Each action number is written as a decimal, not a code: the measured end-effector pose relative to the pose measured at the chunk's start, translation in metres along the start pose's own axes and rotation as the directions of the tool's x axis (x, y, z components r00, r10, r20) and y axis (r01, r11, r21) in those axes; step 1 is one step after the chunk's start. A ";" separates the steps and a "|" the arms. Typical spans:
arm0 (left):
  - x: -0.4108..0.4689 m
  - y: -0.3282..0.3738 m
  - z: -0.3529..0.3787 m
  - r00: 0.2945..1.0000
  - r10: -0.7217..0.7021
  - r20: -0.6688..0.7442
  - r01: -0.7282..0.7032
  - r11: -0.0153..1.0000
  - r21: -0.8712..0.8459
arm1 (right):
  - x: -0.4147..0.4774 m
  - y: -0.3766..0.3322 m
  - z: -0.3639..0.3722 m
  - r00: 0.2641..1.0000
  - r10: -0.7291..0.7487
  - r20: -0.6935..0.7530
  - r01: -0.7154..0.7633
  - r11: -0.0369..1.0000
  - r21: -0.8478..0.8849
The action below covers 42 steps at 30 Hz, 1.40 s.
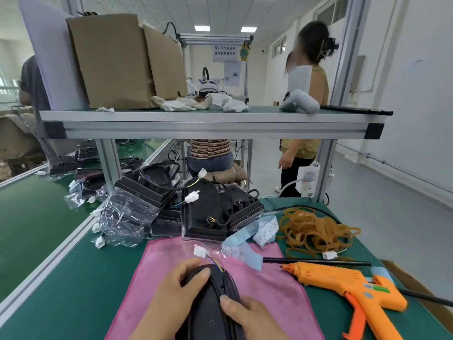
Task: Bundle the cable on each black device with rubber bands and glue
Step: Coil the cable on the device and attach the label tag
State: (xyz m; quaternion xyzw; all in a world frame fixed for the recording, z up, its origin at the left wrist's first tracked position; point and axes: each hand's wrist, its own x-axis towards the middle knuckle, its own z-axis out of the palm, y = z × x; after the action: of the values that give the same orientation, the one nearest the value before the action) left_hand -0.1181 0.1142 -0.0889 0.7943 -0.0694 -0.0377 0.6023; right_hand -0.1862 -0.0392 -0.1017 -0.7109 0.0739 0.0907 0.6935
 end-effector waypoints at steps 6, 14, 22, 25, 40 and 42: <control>0.003 -0.010 0.000 0.998 0.001 0.069 -0.006 0.998 0.060 | -0.003 -0.012 -0.007 0.998 -0.027 -0.061 -0.022 0.734 -0.679; 0.005 -0.008 0.002 0.995 0.002 0.104 -0.022 0.981 0.192 | 0.034 -0.052 -0.054 0.885 -0.349 -0.310 -0.026 0.626 -0.780; 0.004 0.018 0.003 0.976 0.162 -0.144 -0.106 0.936 0.335 | 0.104 -0.057 -0.066 0.971 -0.168 -0.168 -0.080 0.435 -0.897; 0.004 0.027 0.008 0.964 0.218 -0.150 -0.180 0.956 0.232 | 0.106 -0.061 -0.070 0.969 -0.183 -0.169 -0.069 0.455 -0.888; 0.037 0.049 0.060 0.980 0.151 -0.125 -0.146 0.988 0.052 | 0.069 -0.061 -0.060 0.967 -0.067 -0.244 0.133 0.955 0.267; 0.037 0.048 0.061 0.970 0.196 -0.141 -0.185 0.979 0.089 | 0.067 -0.063 -0.059 0.969 -0.059 -0.241 0.134 0.943 0.305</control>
State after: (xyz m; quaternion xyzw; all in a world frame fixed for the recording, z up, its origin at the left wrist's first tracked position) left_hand -0.0929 0.0380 -0.0585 0.8066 -0.1015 0.0822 0.5765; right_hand -0.1050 -0.0956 -0.0551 -0.5979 0.1316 -0.0389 0.7897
